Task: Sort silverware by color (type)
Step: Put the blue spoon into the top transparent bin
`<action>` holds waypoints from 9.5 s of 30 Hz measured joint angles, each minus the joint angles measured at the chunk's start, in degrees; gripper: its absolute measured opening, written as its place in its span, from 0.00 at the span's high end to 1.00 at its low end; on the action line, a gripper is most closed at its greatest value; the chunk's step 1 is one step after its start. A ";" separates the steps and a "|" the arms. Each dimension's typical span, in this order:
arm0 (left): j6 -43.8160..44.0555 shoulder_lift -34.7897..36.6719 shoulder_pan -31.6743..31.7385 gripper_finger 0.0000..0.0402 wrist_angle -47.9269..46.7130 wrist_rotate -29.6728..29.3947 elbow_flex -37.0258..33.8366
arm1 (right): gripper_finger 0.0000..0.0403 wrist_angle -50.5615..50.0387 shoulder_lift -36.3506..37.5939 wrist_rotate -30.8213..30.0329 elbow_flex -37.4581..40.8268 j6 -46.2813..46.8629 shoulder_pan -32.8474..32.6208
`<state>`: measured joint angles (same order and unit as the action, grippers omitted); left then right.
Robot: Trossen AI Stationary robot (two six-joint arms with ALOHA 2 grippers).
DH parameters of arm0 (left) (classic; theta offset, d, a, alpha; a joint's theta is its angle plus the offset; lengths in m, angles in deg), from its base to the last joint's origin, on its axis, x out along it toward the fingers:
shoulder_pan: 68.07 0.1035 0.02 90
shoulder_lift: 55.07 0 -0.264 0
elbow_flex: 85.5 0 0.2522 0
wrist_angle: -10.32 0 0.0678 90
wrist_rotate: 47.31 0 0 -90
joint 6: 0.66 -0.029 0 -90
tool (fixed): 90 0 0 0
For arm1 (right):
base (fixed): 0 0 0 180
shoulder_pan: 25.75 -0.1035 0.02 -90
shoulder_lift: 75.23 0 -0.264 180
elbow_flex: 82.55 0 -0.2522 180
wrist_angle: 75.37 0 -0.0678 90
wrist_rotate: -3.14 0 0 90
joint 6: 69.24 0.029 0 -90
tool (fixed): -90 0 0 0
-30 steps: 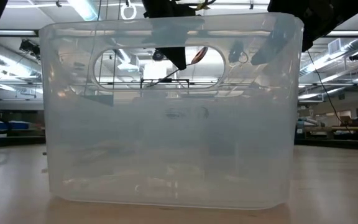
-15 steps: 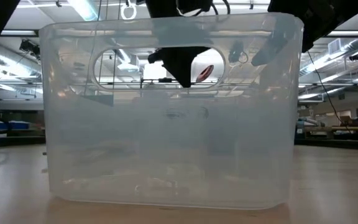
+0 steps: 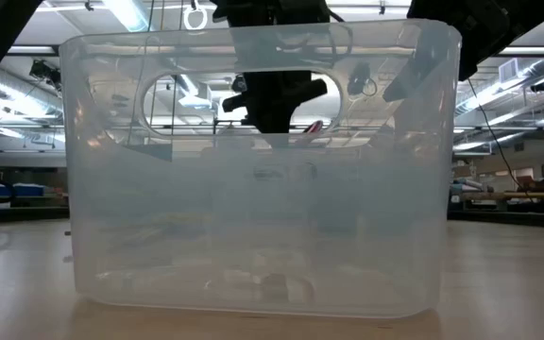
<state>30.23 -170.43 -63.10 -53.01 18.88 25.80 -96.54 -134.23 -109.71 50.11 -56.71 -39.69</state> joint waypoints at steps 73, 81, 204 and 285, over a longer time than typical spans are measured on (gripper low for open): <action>15.57 5.72 -6.37 0.63 -16.62 8.68 -0.30 | 0.77 0.52 0.02 -0.04 -0.02 0.34 -0.74; 20.94 5.72 -10.34 0.63 -21.30 9.96 -0.30 | 0.77 0.61 0.02 -0.02 -0.02 0.37 -0.74; 87.74 14.86 -47.14 0.77 3.78 24.84 -42.31 | 0.77 10.32 0.02 0.48 -0.02 -10.62 -0.68; 29.56 14.57 -11.80 0.95 -18.43 7.02 -13.40 | 0.77 7.30 0.02 0.50 -0.02 -8.17 -0.68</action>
<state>59.79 -155.86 -74.89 -71.44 25.90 12.40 -89.23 -134.21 -109.20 50.09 -64.88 -40.37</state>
